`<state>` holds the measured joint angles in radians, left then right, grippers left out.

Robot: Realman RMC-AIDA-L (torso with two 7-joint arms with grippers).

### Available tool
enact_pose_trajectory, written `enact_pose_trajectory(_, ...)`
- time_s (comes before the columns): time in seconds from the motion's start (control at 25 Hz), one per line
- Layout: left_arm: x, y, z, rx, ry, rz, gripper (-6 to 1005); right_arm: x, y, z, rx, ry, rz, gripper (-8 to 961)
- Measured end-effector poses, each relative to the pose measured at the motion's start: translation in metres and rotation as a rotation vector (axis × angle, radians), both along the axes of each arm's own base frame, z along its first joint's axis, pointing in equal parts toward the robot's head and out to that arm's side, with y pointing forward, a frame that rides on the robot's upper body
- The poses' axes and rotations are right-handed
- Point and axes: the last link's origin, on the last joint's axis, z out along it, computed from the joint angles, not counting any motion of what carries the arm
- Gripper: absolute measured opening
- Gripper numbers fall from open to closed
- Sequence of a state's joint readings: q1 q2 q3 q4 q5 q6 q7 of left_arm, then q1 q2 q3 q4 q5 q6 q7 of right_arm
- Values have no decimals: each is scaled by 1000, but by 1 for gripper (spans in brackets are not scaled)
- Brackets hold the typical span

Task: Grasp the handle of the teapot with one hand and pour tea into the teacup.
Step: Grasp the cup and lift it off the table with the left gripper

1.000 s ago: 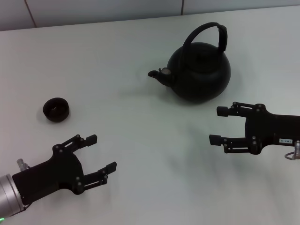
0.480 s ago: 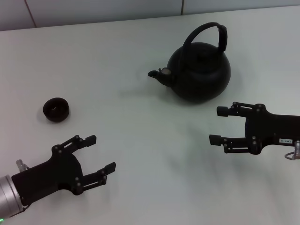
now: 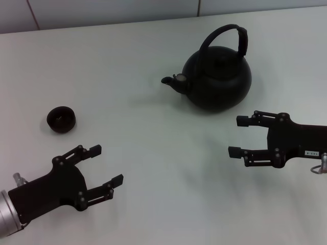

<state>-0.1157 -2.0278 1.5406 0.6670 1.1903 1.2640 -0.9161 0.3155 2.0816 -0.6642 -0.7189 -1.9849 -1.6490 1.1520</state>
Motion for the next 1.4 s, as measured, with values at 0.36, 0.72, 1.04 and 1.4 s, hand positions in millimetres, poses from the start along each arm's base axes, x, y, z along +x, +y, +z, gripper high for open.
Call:
enact_pose_trajectory(0.36,1,0,0,1,-3,-2,849,1,-1,0,0,0,-2,824)
enact_pose_trajectory(0.72,2,0,0,0,-4,-2,849,1,-1,0,0,0,-2,825)
enact_pose_trajectory(1.04,1,11,11,86,-34,30,849,2,-1,0,3,-3,-7,824)
enact_pose_trajectory(1.4,-8,56,34,258,-31,134,849,3,-1,-1,6,-5,-15,825)
